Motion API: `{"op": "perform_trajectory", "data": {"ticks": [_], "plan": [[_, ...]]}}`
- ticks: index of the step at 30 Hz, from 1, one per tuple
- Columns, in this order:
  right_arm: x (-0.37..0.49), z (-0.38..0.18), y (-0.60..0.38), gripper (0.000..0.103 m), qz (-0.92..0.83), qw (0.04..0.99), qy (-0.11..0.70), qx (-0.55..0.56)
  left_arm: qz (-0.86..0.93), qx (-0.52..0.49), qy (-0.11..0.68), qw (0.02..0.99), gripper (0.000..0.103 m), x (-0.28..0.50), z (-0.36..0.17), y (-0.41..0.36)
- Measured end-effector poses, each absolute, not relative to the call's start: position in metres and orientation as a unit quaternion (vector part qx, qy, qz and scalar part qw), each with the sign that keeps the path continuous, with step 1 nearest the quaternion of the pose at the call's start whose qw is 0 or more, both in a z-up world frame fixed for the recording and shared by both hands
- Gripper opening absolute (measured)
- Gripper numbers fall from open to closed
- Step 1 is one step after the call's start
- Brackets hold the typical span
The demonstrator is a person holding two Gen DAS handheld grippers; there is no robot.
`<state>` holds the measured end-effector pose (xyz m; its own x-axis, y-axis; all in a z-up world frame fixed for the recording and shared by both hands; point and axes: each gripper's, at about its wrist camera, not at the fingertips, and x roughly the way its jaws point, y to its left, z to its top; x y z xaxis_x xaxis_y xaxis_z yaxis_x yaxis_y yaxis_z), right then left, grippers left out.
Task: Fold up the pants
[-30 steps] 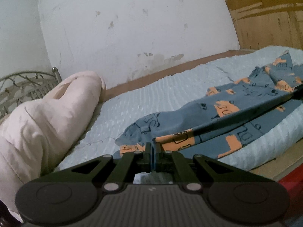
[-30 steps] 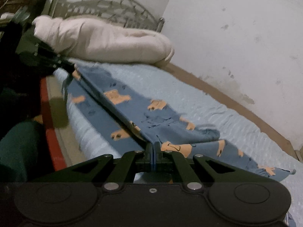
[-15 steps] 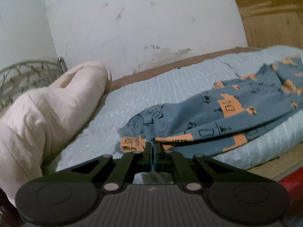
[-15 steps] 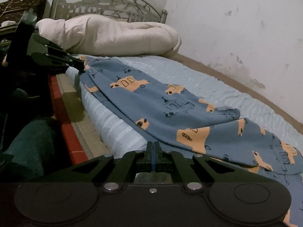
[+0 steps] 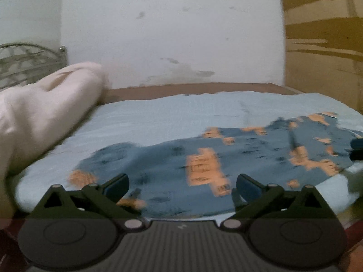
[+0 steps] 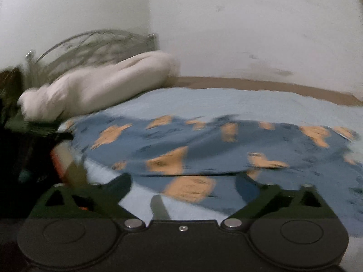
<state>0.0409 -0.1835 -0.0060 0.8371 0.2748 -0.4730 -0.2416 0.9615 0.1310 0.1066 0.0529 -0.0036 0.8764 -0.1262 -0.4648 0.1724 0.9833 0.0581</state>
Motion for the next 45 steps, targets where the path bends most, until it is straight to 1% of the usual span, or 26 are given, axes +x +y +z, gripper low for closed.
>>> {"op": "perform_trajectory", "data": {"ticks": [5,12,14,16,17,18,19,21,22,23,24,25,26,27,29,33,36,38,41,45], "plan": [[0.045,-0.002,-0.257,0.102,0.047,0.958,0.254,0.127,-0.153,0.062,0.228,0.96,0.102,0.122,0.001,-0.009],[0.087,-0.002,-0.355,0.101,-0.034,0.924,0.279,0.259,-0.226,0.16,0.221,0.935,0.102,0.134,-0.004,-0.098],[0.101,-0.002,-0.373,0.095,-0.035,0.915,0.284,0.285,-0.232,0.188,0.224,0.928,0.093,0.137,-0.007,-0.115],[0.116,-0.003,-0.385,0.09,-0.035,0.907,0.292,0.302,-0.237,0.216,0.231,0.919,0.076,0.138,-0.01,-0.127],[0.123,-0.003,-0.39,0.086,-0.036,0.905,0.294,0.306,-0.24,0.225,0.235,0.915,0.072,0.139,-0.011,-0.131],[0.131,-0.003,-0.394,0.084,-0.039,0.904,0.296,0.306,-0.244,0.231,0.239,0.911,0.062,0.138,-0.013,-0.135],[0.136,-0.003,-0.396,0.079,-0.044,0.902,0.299,0.307,-0.25,0.239,0.245,0.906,0.054,0.138,-0.014,-0.138],[0.146,-0.005,-0.403,0.069,-0.048,0.895,0.306,0.322,-0.252,0.259,0.252,0.898,0.048,0.138,-0.018,-0.144],[0.15,-0.005,-0.405,0.06,-0.048,0.891,0.308,0.33,-0.251,0.273,0.255,0.893,0.04,0.138,-0.021,-0.147],[0.154,-0.005,-0.406,0.046,-0.048,0.888,0.312,0.335,-0.252,0.284,0.258,0.888,0.034,0.138,-0.023,-0.149],[0.156,-0.004,-0.407,0.037,-0.047,0.887,0.315,0.336,-0.252,0.29,0.262,0.885,0.019,0.139,-0.024,-0.151],[0.158,-0.002,-0.406,0.016,-0.045,0.888,0.315,0.332,-0.246,0.295,0.265,0.884,0.012,0.14,-0.024,-0.152],[0.158,0.001,-0.405,0.008,-0.044,0.891,0.314,0.326,-0.242,0.296,0.268,0.884,0.008,0.143,-0.024,-0.152],[0.158,0.006,-0.404,0.008,-0.039,0.895,0.31,0.319,-0.24,0.291,0.271,0.886,0.004,0.144,-0.023,-0.152],[0.157,0.014,-0.402,0.006,-0.03,0.902,0.301,0.309,-0.242,0.267,0.269,0.893,0.003,0.145,-0.016,-0.145],[0.14,0.043,-0.401,0.005,-0.016,0.916,0.266,0.299,-0.25,0.231,0.246,0.907,0.002,0.134,0.003,-0.132],[0.107,0.065,-0.398,0.005,-0.015,0.933,0.227,0.28,-0.266,0.232,0.232,0.906,0.002,0.119,0.007,-0.128],[0.079,0.07,-0.393,0.005,-0.023,0.94,0.215,0.265,-0.274,0.244,0.236,0.9,0.002,0.114,0.001,-0.128],[0.035,0.056,-0.382,0.005,-0.055,0.945,0.224,0.231,-0.276,0.273,0.242,0.889,0.002,0.108,-0.019,-0.132],[0.005,0.013,-0.372,0.005,-0.086,0.935,0.265,0.219,-0.272,0.272,0.243,0.891,0.002,0.107,-0.028,-0.132]]}}
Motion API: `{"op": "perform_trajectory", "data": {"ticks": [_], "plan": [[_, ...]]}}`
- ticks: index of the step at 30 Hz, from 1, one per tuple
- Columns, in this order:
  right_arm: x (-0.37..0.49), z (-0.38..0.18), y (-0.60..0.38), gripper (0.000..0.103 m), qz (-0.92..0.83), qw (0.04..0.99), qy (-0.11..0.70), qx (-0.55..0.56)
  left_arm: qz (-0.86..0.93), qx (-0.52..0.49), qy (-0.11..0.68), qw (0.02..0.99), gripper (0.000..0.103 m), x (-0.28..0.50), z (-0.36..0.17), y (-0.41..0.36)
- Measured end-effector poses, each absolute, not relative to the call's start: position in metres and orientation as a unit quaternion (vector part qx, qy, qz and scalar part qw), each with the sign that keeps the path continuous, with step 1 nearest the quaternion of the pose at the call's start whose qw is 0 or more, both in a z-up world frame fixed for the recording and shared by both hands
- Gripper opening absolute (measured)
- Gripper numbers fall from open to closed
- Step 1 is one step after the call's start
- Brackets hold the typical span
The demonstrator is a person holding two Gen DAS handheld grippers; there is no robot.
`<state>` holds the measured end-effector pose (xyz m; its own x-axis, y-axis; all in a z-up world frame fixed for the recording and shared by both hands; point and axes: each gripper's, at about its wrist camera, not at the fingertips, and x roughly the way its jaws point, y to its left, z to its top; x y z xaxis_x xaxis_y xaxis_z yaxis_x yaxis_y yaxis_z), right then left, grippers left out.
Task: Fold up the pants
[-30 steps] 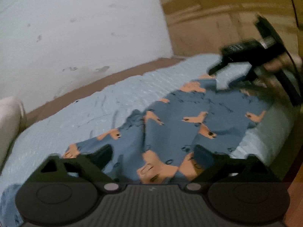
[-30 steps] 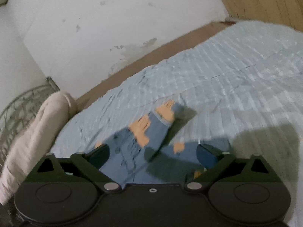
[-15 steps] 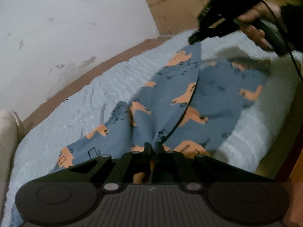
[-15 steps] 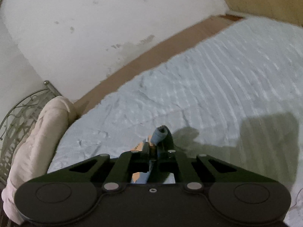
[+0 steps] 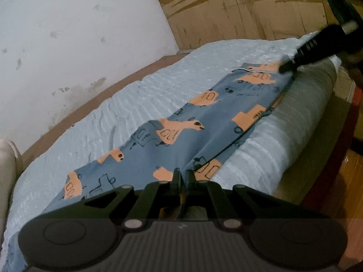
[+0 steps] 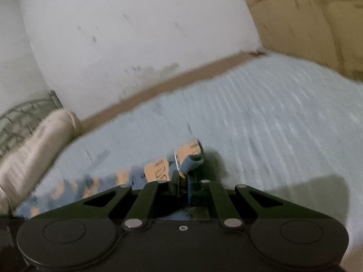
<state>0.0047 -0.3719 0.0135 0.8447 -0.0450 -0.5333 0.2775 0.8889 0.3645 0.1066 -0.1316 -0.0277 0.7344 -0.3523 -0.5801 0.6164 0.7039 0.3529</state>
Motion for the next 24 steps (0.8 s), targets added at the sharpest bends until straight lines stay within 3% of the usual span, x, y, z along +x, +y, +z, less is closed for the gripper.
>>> {"op": "perform_trajectory", "data": {"ticks": [5,9,11,12,13,15,19,24], "plan": [[-0.002,-0.004,-0.367,0.007,-0.093,0.932,0.267,0.229,-0.269,0.269,0.244,0.892,0.002,0.108,-0.028,-0.133],[0.002,0.0,-0.374,0.021,-0.085,0.934,0.264,0.226,-0.265,0.253,0.254,0.895,0.008,0.106,-0.029,-0.132],[0.0,0.003,-0.379,0.045,-0.097,0.934,0.255,0.229,-0.256,0.242,0.257,0.9,0.024,0.107,-0.027,-0.129],[-0.001,0.003,-0.383,0.053,-0.105,0.934,0.253,0.231,-0.245,0.239,0.257,0.904,0.044,0.107,-0.025,-0.127],[0.0,0.002,-0.386,0.066,-0.109,0.932,0.255,0.234,-0.233,0.233,0.253,0.91,0.065,0.107,-0.022,-0.124],[0.0,-0.002,-0.394,0.07,-0.109,0.926,0.265,0.246,-0.214,0.211,0.245,0.922,0.081,0.105,-0.014,-0.113],[0.001,-0.01,-0.396,0.071,-0.099,0.92,0.267,0.268,-0.157,0.165,0.237,0.944,0.092,0.107,-0.002,-0.074],[0.005,-0.014,-0.382,0.071,-0.069,0.922,0.277,0.263,-0.023,0.147,0.259,0.954,0.096,0.121,0.004,0.006]]}}
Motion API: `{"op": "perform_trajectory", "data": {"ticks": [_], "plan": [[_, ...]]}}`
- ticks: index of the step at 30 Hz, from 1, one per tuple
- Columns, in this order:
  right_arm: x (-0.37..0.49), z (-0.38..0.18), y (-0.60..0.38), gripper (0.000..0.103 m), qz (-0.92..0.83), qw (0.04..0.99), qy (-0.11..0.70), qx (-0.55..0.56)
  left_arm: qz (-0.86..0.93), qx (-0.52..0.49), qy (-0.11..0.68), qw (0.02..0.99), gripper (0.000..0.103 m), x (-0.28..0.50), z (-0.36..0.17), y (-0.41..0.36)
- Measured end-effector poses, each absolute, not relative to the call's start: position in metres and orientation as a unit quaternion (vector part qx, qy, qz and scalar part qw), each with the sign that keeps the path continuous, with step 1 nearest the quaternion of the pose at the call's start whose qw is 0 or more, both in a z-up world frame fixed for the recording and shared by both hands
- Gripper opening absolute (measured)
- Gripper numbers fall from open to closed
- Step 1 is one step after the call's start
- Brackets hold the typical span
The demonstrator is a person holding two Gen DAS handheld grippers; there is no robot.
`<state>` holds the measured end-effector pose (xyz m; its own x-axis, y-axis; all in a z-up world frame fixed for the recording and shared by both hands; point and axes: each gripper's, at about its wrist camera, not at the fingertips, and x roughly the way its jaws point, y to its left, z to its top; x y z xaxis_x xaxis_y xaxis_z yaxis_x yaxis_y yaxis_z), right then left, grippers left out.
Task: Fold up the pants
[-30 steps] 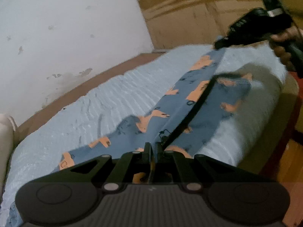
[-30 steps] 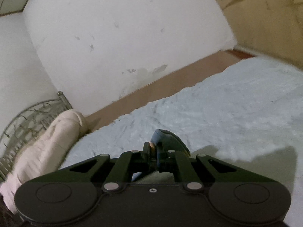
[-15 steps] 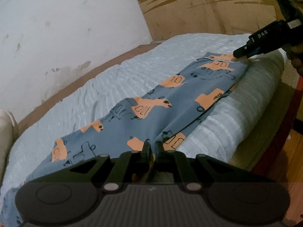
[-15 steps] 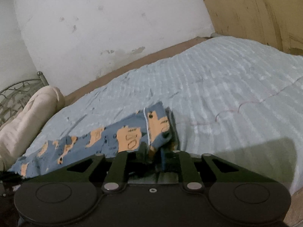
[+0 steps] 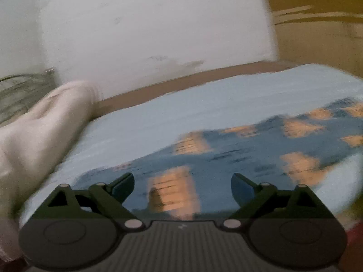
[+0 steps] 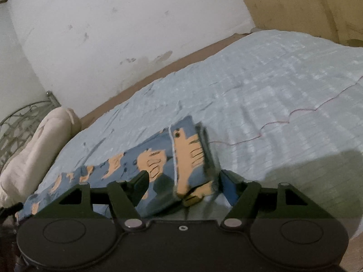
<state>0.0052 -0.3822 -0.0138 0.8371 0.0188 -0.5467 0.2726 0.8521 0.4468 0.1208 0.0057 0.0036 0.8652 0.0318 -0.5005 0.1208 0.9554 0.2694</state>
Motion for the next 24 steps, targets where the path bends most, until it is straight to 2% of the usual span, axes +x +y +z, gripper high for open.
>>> {"op": "perform_trajectory", "data": {"ticks": [6,11,13,15,17,19,20,21,24], "plan": [[0.004,-0.013,-0.38,0.07,-0.064,0.921,0.264,0.28,0.07,0.067,0.275,0.957,0.099,0.135,0.006,0.119],[0.002,-0.012,-0.377,0.069,-0.067,0.92,0.257,0.287,0.037,-0.091,0.294,0.951,0.096,0.154,-0.009,0.18],[0.001,-0.012,-0.377,0.069,-0.069,0.918,0.253,0.298,0.03,-0.137,0.303,0.943,0.086,0.161,-0.017,0.189],[0.001,-0.013,-0.379,0.069,-0.071,0.915,0.251,0.307,0.043,-0.168,0.311,0.935,0.082,0.169,-0.025,0.195],[0.003,-0.012,-0.379,0.069,-0.073,0.914,0.253,0.307,0.058,-0.189,0.299,0.933,0.07,0.168,-0.028,0.199],[0.005,-0.012,-0.377,0.068,-0.075,0.915,0.256,0.302,0.068,-0.198,0.298,0.931,0.04,0.171,-0.028,0.202],[0.006,-0.012,-0.376,0.064,-0.076,0.916,0.257,0.299,0.075,-0.203,0.299,0.929,0.027,0.174,-0.028,0.202],[0.006,-0.012,-0.375,0.06,-0.078,0.916,0.258,0.296,0.08,-0.21,0.296,0.928,0.021,0.175,-0.026,0.203],[0.008,-0.015,-0.374,0.032,-0.095,0.916,0.264,0.287,0.103,-0.181,0.279,0.937,0.017,0.179,-0.011,0.197]]}}
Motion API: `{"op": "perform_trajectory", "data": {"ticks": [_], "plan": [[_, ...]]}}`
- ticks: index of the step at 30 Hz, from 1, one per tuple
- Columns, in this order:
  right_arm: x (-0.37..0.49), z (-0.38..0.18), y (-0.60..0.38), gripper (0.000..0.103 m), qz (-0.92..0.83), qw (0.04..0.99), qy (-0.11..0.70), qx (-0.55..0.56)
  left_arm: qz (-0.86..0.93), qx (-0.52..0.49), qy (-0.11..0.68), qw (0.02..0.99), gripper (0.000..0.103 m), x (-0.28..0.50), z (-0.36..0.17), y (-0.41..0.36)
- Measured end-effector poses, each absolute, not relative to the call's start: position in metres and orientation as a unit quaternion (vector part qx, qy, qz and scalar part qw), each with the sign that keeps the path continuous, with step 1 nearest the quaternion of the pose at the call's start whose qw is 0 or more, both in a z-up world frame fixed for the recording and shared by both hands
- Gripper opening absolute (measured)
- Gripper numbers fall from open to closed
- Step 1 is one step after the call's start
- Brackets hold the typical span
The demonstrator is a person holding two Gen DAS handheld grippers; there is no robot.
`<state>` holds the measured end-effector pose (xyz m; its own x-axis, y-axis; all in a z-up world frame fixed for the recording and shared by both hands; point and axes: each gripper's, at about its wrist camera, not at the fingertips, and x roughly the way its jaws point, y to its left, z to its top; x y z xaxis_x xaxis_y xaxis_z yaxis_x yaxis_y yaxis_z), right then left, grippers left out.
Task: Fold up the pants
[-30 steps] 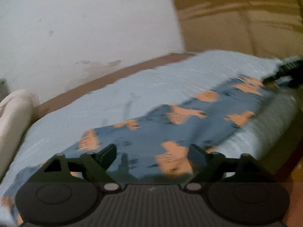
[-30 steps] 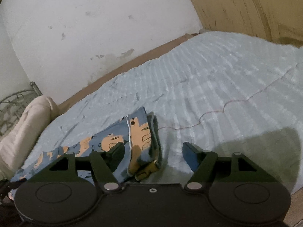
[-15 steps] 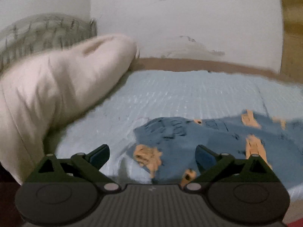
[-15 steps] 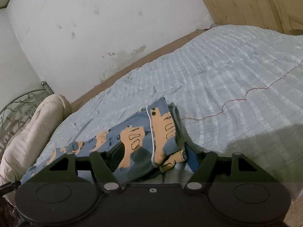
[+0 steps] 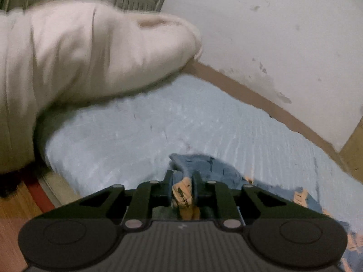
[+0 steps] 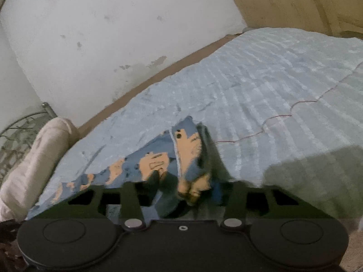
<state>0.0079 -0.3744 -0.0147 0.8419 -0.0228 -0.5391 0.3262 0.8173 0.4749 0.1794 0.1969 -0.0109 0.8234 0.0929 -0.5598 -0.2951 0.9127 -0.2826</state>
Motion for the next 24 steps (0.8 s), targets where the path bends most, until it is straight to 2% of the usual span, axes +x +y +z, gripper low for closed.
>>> {"op": "perform_trajectory", "data": {"ticks": [1,6,8,12,14,15,16,18,20,22,24], "plan": [[0.008,-0.015,-0.374,0.019,-0.098,0.916,0.265,0.285,0.113,-0.16,0.27,0.943,0.016,0.18,-0.004,0.193],[0.007,-0.013,-0.365,0.015,-0.11,0.922,0.262,0.261,0.141,-0.126,0.23,0.955,0.015,0.167,0.017,0.185],[0.007,-0.013,-0.36,0.015,-0.119,0.925,0.264,0.246,0.16,-0.107,0.242,0.951,0.015,0.17,0.008,0.187],[0.01,-0.018,-0.355,0.015,-0.127,0.927,0.268,0.229,0.16,-0.13,0.296,0.933,0.017,0.181,-0.022,0.198],[0.01,-0.019,-0.352,0.017,-0.13,0.931,0.266,0.215,0.166,-0.112,0.281,0.938,0.027,0.178,-0.021,0.191],[0.01,-0.018,-0.349,0.019,-0.132,0.934,0.264,0.203,0.175,-0.095,0.275,0.941,0.047,0.177,-0.018,0.186],[0.01,-0.016,-0.347,0.023,-0.133,0.936,0.262,0.192,0.186,-0.073,0.269,0.942,0.074,0.176,-0.014,0.177],[0.008,-0.01,-0.341,0.039,-0.144,0.943,0.256,0.156,0.194,-0.03,0.253,0.947,0.091,0.172,-0.006,0.157],[0.011,0.001,-0.331,0.072,-0.151,0.953,0.244,0.1,0.17,0.015,0.239,0.956,0.092,0.177,0.001,0.132],[0.019,0.012,-0.314,0.084,-0.135,0.964,0.226,0.037,0.135,0.051,0.23,0.962,0.097,0.183,0.005,0.103],[0.035,0.021,-0.296,0.092,-0.092,0.972,0.218,-0.007,0.094,0.081,0.221,0.967,0.099,0.187,0.005,0.07]]}}
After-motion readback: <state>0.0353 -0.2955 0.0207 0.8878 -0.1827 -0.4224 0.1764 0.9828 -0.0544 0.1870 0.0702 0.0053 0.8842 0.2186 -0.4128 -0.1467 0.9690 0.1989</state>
